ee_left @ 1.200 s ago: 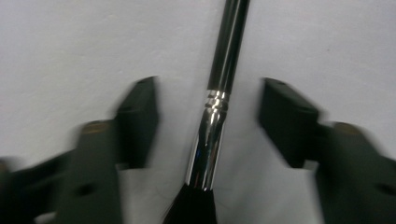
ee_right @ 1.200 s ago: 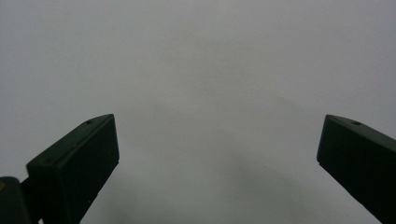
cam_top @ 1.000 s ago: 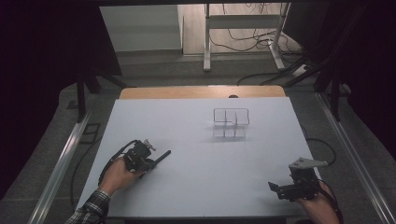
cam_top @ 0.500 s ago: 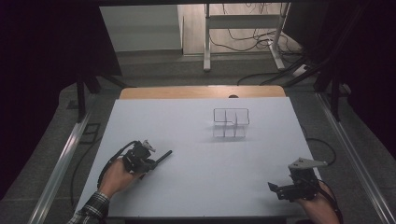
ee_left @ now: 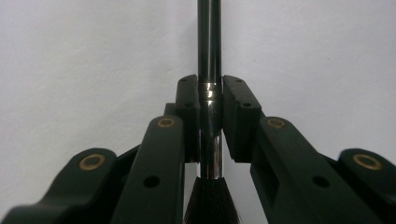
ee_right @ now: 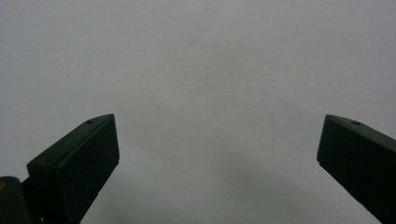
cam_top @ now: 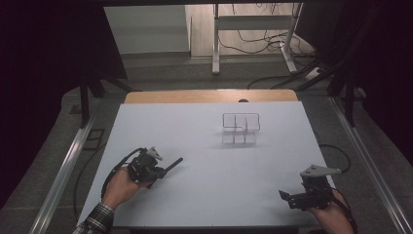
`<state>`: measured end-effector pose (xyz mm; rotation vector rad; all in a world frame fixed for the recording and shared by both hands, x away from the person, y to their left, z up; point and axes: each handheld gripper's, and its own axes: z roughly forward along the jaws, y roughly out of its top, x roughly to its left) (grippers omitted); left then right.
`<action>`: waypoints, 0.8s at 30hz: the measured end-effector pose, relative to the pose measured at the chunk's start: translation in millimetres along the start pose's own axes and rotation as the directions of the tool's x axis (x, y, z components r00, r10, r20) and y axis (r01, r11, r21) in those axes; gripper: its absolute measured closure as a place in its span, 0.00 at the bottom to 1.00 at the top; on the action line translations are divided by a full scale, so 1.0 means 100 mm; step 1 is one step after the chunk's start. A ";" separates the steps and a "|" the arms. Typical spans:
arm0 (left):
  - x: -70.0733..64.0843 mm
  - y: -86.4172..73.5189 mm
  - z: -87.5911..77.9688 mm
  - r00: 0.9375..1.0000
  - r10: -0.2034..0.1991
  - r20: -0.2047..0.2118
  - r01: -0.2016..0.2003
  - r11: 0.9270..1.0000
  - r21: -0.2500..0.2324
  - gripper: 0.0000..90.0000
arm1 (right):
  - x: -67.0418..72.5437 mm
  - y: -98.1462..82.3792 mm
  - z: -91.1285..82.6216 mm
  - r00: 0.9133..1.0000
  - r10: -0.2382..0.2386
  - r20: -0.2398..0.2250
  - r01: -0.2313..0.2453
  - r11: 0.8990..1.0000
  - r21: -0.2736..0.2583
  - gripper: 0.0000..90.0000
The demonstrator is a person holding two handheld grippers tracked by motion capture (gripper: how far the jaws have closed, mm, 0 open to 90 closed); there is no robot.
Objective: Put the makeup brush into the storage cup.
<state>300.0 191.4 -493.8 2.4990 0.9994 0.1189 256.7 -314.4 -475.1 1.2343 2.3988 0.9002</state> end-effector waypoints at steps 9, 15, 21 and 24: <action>-0.07 0.00 -0.06 1.000 0.020 0.017 -0.020 0.999 -0.040 0.87 | 0.01 0.01 0.00 1.000 -0.002 0.000 0.002 1.000 -0.012 0.00; -0.12 0.00 -0.09 0.999 0.036 0.038 -0.034 0.997 -0.064 0.87 | 0.03 0.02 0.00 1.000 -0.006 -0.003 0.006 1.000 -0.018 0.00; -0.19 0.00 -0.12 0.997 0.050 0.055 -0.046 0.995 -0.083 0.87 | 0.05 0.03 0.00 1.000 -0.014 -0.004 0.014 1.000 -0.019 0.00; -0.22 0.00 -0.14 0.997 0.058 0.057 -0.052 0.994 -0.092 0.87 | 0.07 0.05 0.00 1.000 -0.008 -0.013 0.008 0.999 -0.031 0.00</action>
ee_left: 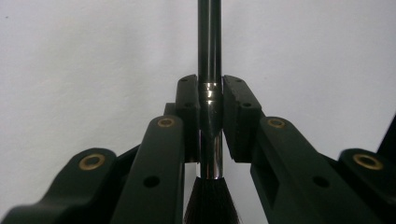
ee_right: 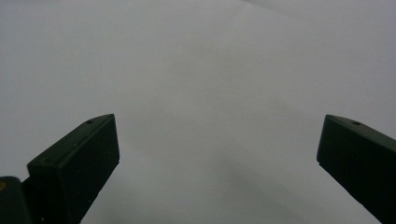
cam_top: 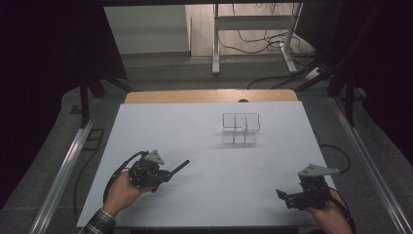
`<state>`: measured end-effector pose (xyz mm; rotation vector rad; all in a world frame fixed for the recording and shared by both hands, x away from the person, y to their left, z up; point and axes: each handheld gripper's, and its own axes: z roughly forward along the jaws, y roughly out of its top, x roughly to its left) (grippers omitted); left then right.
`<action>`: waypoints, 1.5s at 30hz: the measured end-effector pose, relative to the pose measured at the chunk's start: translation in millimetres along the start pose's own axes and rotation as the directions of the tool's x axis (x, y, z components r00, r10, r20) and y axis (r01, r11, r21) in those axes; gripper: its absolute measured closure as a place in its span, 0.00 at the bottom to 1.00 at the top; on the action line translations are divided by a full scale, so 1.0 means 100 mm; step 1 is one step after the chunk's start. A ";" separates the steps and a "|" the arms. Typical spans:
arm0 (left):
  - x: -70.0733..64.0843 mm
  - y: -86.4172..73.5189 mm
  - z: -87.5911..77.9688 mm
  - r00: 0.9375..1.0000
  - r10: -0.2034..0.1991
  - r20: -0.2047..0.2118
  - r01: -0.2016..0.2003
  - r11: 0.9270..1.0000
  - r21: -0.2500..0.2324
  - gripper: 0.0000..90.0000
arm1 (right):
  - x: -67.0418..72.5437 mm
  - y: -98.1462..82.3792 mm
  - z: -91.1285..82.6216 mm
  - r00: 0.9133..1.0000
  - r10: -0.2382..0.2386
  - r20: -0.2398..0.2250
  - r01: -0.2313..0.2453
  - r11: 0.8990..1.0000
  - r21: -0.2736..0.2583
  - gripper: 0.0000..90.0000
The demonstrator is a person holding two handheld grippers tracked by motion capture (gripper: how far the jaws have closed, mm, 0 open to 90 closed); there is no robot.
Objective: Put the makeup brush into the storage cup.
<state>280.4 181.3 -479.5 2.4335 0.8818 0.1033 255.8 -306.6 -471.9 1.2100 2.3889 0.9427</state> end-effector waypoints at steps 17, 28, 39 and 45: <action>-0.16 0.00 -0.04 1.000 0.024 0.014 -0.024 0.999 -0.033 0.87 | 0.12 0.08 0.04 0.999 -0.029 -0.031 0.029 0.999 -0.026 0.00; -0.25 0.03 -0.02 0.998 0.040 0.049 -0.038 0.999 -0.036 0.87 | 0.25 0.18 0.12 0.991 -0.121 -0.050 0.121 0.993 -0.002 0.00; -0.37 0.08 0.04 0.994 0.067 0.083 -0.064 0.997 -0.033 0.87 | 0.36 0.27 0.19 0.985 -0.150 -0.082 0.150 0.989 0.001 0.00; -0.41 0.13 0.07 0.992 0.085 0.097 -0.082 0.996 -0.032 0.87 | 0.44 0.32 0.25 0.979 -0.164 -0.118 0.166 0.986 0.004 0.00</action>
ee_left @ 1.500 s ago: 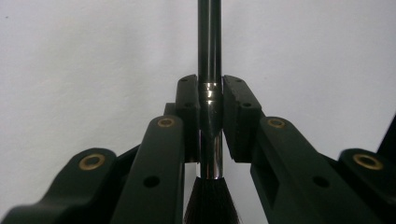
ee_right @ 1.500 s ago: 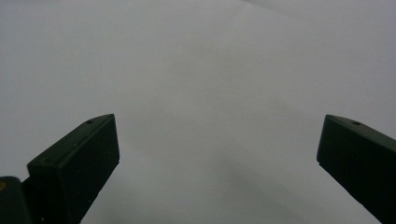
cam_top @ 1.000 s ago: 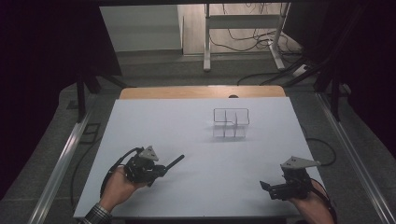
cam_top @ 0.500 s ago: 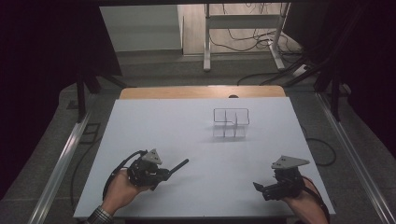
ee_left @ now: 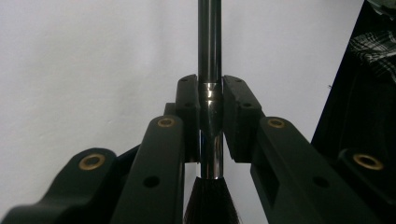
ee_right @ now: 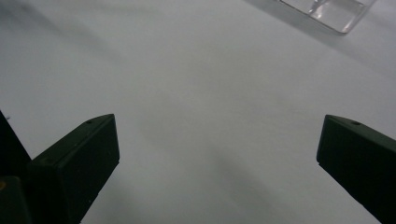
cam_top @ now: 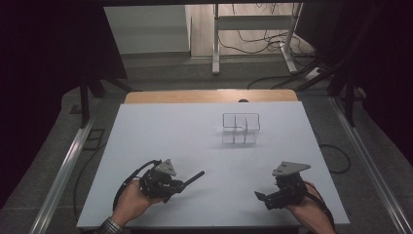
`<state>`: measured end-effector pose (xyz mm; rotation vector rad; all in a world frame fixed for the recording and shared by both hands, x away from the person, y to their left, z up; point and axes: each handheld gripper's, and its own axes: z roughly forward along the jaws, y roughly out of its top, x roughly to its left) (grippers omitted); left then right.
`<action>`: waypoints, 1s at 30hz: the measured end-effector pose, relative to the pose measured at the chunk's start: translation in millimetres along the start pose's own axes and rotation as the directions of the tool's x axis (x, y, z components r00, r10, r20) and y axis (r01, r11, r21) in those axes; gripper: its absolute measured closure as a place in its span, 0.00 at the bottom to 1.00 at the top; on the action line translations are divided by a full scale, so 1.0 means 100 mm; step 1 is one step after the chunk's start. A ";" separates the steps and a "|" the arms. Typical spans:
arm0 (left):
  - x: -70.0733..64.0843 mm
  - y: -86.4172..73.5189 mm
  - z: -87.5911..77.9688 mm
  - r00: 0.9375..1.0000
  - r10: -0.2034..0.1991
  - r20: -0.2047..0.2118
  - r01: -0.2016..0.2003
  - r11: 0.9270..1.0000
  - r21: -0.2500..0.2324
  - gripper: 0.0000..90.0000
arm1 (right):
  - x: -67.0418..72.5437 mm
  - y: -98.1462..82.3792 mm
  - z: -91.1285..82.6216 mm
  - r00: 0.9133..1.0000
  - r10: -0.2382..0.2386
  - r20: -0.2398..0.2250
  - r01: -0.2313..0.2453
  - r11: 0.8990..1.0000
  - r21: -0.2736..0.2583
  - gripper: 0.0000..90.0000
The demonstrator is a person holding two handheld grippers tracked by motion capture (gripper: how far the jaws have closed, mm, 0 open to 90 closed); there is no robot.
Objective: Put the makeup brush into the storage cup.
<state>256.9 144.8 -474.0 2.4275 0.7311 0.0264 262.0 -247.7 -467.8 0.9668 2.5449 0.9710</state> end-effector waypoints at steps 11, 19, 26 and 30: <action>-0.02 0.07 0.04 0.999 0.028 0.018 -0.028 1.000 0.007 0.86 | 0.12 0.12 0.14 0.999 -0.033 -0.031 0.034 0.999 0.022 0.00; -0.06 0.16 0.12 0.999 0.026 0.042 -0.026 1.000 -0.006 0.87 | 0.25 0.21 0.24 0.996 -0.062 -0.057 0.064 0.997 0.037 0.00; -0.06 0.25 0.15 0.996 0.076 0.053 -0.078 0.996 0.030 0.87 | 0.33 0.30 0.31 0.993 -0.089 -0.080 0.094 0.994 0.052 0.00; -0.08 0.29 0.18 0.994 0.085 0.061 -0.088 0.996 0.036 0.87 | 0.37 0.34 0.33 0.991 -0.103 -0.086 0.107 0.993 0.052 0.00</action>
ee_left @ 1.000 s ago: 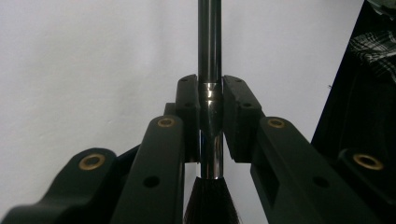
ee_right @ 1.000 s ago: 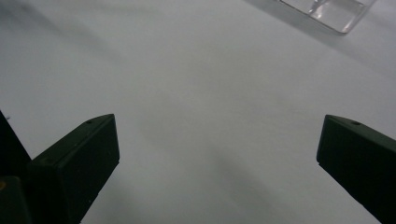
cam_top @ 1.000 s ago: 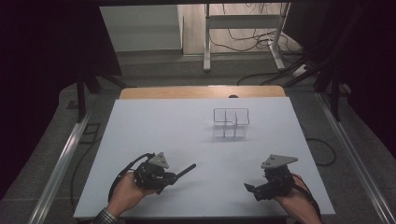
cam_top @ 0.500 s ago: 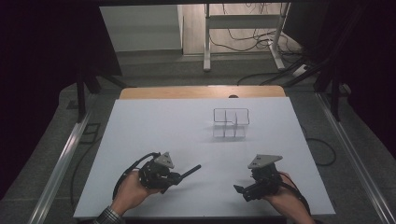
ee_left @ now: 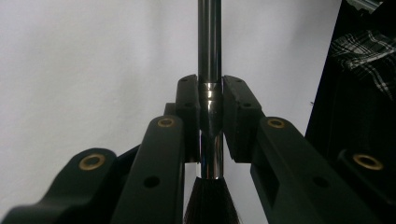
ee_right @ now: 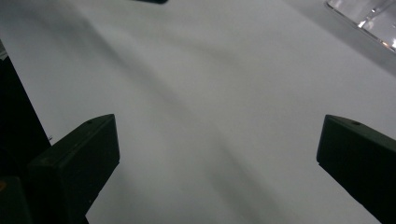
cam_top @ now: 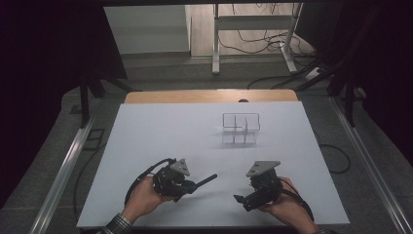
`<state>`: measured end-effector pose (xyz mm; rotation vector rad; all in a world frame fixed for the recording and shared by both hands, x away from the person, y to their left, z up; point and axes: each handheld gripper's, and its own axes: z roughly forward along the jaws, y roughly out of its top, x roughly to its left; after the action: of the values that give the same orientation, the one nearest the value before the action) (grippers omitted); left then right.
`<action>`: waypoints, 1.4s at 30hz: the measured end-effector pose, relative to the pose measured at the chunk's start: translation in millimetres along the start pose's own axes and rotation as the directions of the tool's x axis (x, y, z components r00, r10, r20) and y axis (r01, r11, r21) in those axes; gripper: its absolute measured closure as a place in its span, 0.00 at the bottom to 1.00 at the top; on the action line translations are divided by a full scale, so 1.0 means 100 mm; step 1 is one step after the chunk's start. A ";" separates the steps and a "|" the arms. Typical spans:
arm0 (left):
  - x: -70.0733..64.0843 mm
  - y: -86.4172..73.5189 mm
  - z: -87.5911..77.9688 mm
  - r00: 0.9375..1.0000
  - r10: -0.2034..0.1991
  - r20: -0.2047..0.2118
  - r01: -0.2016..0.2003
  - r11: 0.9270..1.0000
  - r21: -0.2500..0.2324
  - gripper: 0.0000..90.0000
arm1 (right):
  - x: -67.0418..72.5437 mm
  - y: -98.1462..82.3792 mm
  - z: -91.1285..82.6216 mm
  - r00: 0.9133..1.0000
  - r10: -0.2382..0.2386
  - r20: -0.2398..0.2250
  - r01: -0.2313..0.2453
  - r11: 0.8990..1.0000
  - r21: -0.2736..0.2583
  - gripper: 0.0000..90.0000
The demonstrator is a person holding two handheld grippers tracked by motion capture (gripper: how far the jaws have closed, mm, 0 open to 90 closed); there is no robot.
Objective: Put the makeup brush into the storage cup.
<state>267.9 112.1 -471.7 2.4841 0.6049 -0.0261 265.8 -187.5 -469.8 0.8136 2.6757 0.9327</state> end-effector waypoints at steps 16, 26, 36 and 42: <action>-0.06 0.15 0.09 0.999 0.040 0.032 -0.042 0.998 0.045 0.87 | 0.15 0.20 0.18 0.997 -0.077 -0.029 0.078 0.997 0.022 0.04; -0.11 0.25 0.16 0.996 0.072 0.057 -0.076 0.994 0.073 0.87 | 0.23 0.28 0.28 0.990 -0.133 -0.037 0.134 0.990 0.033 0.11; -0.14 0.31 0.18 0.994 0.084 0.076 -0.091 0.992 0.085 0.87 | 0.30 0.35 0.36 0.976 -0.212 -0.046 0.214 0.976 0.044 0.27; -0.16 0.33 0.18 0.993 0.087 0.082 -0.095 0.991 0.098 0.87 | 0.35 0.39 0.40 0.965 -0.257 -0.048 0.259 0.965 0.050 0.35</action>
<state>269.7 71.7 -466.6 2.5931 0.4681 -0.1204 266.9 -122.3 -476.8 0.4430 2.7667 0.8225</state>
